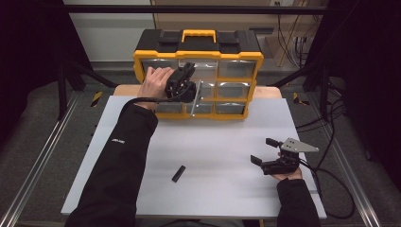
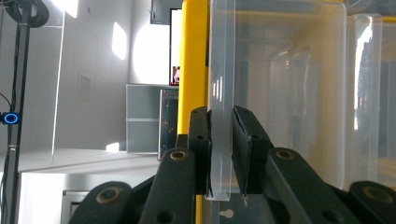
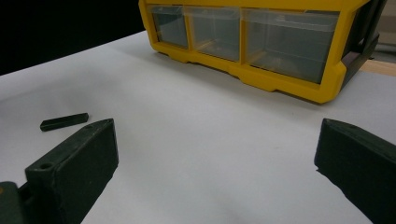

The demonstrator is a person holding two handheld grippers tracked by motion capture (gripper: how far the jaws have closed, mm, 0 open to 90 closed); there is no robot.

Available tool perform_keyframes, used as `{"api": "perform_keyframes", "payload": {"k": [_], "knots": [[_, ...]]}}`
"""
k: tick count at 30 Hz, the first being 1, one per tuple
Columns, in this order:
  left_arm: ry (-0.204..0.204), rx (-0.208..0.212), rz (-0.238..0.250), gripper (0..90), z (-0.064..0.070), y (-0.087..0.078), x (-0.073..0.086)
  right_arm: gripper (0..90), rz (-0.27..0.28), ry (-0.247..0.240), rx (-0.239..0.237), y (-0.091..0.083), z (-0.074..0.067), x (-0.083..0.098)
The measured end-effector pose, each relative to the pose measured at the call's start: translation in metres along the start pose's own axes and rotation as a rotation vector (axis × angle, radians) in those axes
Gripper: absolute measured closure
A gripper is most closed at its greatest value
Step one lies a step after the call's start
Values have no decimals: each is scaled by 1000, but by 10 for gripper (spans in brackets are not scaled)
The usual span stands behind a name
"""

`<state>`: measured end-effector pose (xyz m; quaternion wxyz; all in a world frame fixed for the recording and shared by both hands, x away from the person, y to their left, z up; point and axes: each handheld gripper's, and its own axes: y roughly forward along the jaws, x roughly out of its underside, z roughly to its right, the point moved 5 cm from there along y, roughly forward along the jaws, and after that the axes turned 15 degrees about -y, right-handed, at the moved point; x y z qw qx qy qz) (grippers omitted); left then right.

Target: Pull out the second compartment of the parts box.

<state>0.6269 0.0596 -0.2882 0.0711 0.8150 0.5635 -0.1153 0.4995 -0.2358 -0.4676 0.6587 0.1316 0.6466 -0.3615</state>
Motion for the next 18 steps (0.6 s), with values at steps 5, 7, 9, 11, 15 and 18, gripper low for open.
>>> {"api": "perform_keyframes", "payload": {"k": [5, 7, 9, 11, 15, 18], "knots": [[-1, -4, 5, 777, 1, -4, 0, 2, 0, 1, 1, 0, 0, 0], [-4, -4, 11, 777, 1, -5, 0, 1, -1, 0, 1, 0, 0, 0], [2, -7, 10, 777, 1, -6, 0, 1, -1, 0, -1, 1, 0, 0], [3, -8, 10, 777, 2, -7, 0, 2, -2, 1, 0, 1, 0, 0], [10, -11, 9, 777, 3, -8, -1, 1, -3, 0, 0, 0, 0, 0], [17, -14, 9, 778, 3, -9, -1, 1, -3, 0, -1, 0, 0, 0]]}}
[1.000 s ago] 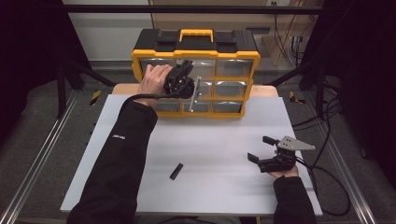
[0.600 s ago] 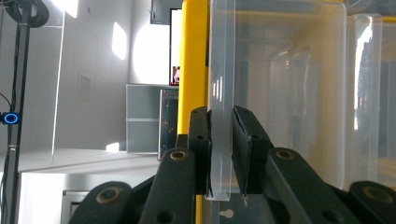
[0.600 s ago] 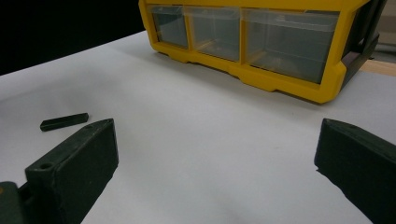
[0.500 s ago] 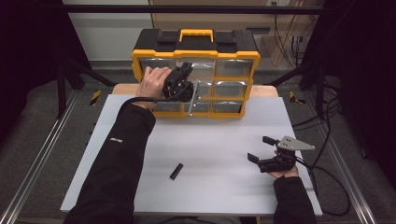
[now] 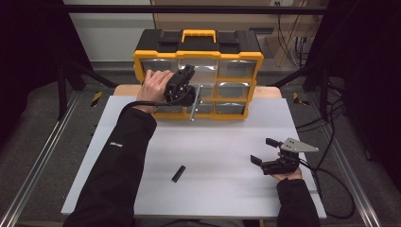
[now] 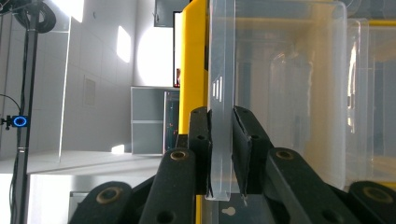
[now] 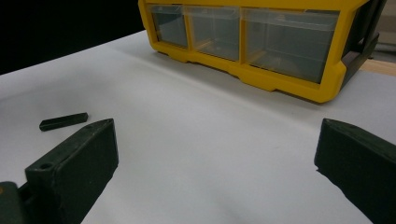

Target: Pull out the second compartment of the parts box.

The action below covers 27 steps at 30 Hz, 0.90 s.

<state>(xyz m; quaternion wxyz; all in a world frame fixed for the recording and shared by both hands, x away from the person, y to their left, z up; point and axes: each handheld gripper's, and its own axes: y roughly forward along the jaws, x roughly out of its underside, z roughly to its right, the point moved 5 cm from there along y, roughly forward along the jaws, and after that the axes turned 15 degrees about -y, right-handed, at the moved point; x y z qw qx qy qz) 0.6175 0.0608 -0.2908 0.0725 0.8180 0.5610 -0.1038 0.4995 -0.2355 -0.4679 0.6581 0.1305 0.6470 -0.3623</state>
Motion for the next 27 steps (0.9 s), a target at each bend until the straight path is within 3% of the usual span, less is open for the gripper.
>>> {"api": "perform_keyframes", "payload": {"k": [27], "knots": [[2, 3, 20, 780, 2, -11, -2, 1, 2, -1, 0, 0, 0, 0]]}}
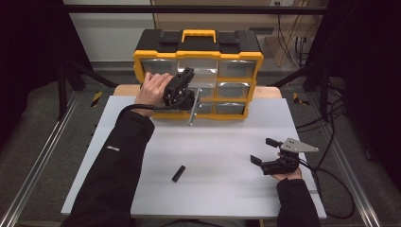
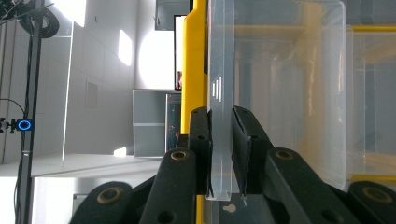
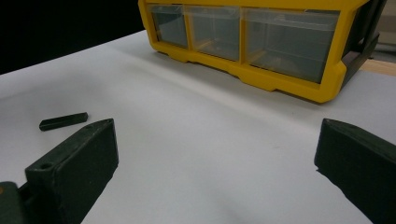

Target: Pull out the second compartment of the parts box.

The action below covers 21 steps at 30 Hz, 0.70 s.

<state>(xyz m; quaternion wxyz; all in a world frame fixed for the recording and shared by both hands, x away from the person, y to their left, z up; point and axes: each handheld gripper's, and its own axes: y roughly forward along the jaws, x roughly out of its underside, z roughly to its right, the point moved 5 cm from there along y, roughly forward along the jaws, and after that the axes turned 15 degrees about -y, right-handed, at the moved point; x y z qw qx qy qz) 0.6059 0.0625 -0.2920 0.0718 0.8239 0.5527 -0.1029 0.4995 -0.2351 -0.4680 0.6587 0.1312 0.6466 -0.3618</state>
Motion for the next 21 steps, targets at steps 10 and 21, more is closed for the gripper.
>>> {"api": "perform_keyframes", "payload": {"k": [10, 21], "knots": [[18, -4, 6, 782, 1, -6, -3, 1, -1, 0, 0, 0, 0, 0], [15, -6, 13, 783, 1, -10, -2, 1, -1, -2, 0, 0, 0, 0]]}}
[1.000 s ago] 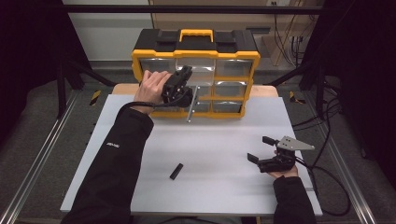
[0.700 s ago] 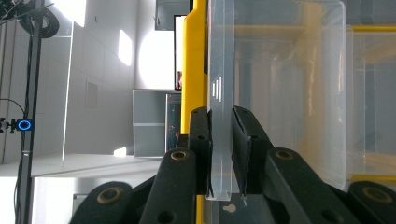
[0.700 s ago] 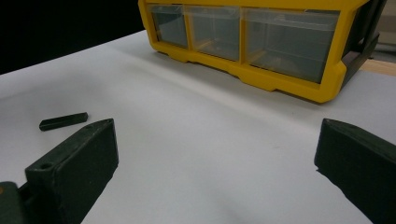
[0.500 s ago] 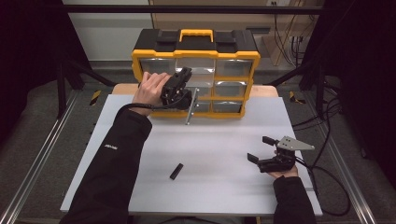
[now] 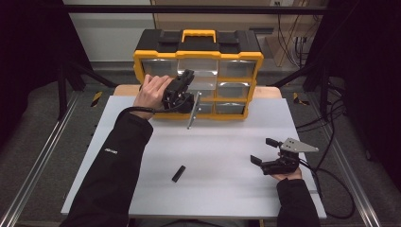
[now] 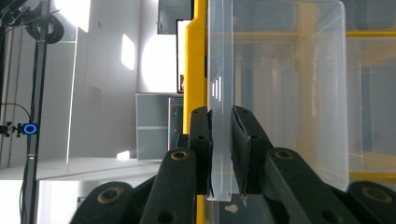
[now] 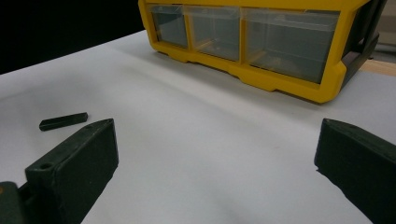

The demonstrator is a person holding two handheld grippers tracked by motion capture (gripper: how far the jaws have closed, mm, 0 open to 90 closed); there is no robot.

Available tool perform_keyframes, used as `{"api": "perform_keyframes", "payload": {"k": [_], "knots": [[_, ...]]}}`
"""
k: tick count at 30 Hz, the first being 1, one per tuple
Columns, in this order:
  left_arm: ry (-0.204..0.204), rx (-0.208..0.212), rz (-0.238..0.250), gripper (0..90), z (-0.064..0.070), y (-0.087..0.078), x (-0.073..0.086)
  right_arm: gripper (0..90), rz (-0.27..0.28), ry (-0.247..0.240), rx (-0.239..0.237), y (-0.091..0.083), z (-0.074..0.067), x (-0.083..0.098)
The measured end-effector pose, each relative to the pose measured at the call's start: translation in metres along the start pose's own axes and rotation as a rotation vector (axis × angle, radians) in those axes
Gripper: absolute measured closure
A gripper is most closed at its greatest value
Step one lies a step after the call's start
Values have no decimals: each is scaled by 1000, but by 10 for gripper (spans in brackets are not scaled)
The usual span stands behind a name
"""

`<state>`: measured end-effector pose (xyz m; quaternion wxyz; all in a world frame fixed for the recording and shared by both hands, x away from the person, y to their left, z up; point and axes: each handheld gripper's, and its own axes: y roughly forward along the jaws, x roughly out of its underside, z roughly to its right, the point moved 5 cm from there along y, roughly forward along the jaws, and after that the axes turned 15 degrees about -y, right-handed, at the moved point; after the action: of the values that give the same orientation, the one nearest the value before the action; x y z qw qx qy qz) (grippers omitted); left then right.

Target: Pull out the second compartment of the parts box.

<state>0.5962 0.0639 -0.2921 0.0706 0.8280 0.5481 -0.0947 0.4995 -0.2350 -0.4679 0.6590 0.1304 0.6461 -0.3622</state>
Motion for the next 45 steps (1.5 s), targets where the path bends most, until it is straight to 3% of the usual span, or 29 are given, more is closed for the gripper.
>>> {"api": "perform_keyframes", "payload": {"k": [45], "knots": [[9, 0, 36, 784, 2, -26, -5, 1, -2, -1, 0, 1, 0, 0]]}}
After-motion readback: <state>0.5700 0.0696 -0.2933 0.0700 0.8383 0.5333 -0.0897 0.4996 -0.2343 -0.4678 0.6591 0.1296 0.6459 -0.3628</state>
